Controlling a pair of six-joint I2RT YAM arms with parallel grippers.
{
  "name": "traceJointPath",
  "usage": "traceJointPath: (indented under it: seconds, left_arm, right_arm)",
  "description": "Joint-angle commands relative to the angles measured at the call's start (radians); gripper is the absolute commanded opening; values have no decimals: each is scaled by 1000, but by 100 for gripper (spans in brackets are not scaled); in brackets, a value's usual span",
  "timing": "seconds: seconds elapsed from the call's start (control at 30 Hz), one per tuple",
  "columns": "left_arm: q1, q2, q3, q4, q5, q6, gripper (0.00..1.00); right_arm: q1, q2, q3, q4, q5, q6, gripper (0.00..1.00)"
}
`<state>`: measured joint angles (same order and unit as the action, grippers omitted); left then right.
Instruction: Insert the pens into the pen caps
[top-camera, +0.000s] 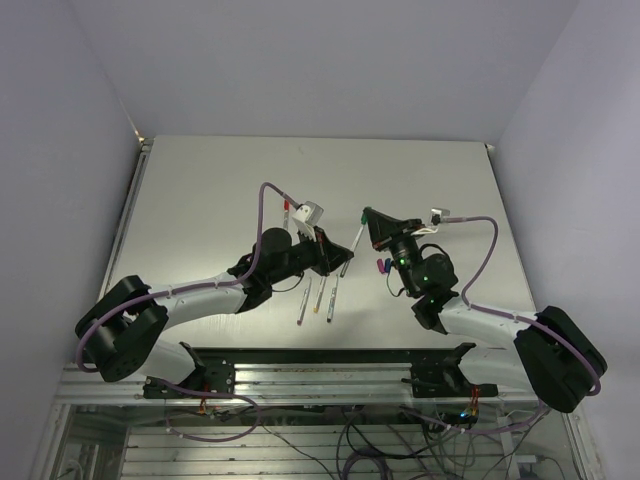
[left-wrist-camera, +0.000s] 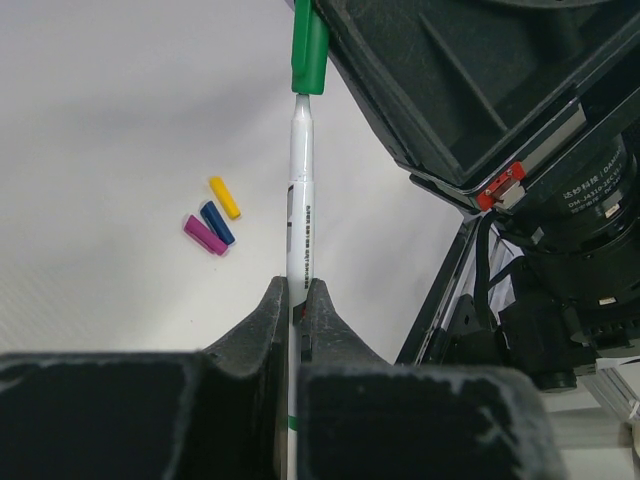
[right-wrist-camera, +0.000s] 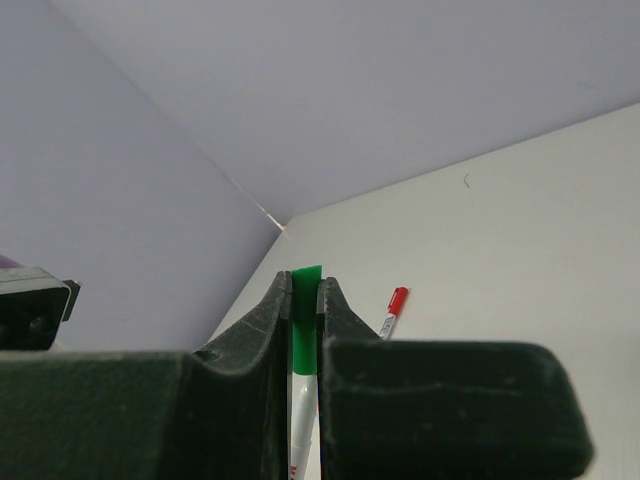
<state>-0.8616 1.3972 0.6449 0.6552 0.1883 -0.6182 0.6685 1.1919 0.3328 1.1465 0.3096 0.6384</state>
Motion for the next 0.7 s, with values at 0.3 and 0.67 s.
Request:
traceJointPath:
  seconds: [0.3,0.67]
  left_arm:
    - [-7,-33,-1,74,-25,14,7]
    - [-8,-49,-11,78,-13,21,7]
  right_arm:
    - [-1,9,-18,35,-17,23,0]
    - [-1,19,-15,29,-12,13,0]
